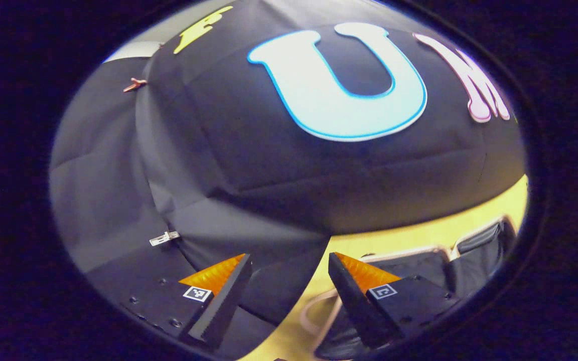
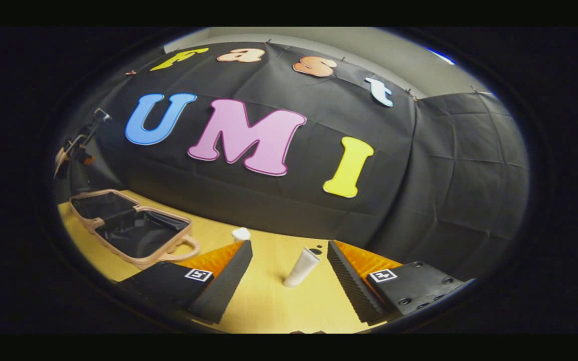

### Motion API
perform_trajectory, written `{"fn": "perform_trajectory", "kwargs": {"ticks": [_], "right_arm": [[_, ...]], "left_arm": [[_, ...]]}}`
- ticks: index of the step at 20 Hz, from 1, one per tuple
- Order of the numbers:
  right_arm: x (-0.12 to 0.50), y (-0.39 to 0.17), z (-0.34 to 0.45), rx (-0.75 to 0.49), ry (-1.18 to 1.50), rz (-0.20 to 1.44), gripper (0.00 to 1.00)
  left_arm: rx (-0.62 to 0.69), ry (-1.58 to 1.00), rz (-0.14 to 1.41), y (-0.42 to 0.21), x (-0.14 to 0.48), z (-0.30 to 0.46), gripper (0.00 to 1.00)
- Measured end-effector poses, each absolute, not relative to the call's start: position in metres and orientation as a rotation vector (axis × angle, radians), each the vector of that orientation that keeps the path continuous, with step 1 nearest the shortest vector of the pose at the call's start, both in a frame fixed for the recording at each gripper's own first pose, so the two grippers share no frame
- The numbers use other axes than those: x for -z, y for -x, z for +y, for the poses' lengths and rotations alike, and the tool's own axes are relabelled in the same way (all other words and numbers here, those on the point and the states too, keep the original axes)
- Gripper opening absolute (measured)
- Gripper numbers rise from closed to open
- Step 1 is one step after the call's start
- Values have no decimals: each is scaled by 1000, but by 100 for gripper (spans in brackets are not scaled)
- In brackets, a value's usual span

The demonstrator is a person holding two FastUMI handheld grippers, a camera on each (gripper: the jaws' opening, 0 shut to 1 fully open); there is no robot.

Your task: First open the suitcase, pack the skin care products into it, and then close the suitcase.

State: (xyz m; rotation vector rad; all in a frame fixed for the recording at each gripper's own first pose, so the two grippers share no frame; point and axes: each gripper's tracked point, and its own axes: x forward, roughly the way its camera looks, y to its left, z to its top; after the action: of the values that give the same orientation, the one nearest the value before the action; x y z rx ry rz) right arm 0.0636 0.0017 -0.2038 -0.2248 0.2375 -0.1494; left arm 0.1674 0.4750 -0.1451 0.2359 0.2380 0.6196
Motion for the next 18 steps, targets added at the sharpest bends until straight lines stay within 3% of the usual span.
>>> {"fn": "perform_trajectory", "kwargs": {"ticks": [6,10,18], "right_arm": [[224,-90,-37,172,207,176,97],[251,-104,-60,211,120,195,97],[302,-116,-95,168,91,255,97]], "left_arm": [[-383,-11,-94,-170,116,254,98],[-218,88,-41,-195,149,129,98],[-100,79,107,-207,247,-49,97]]}}
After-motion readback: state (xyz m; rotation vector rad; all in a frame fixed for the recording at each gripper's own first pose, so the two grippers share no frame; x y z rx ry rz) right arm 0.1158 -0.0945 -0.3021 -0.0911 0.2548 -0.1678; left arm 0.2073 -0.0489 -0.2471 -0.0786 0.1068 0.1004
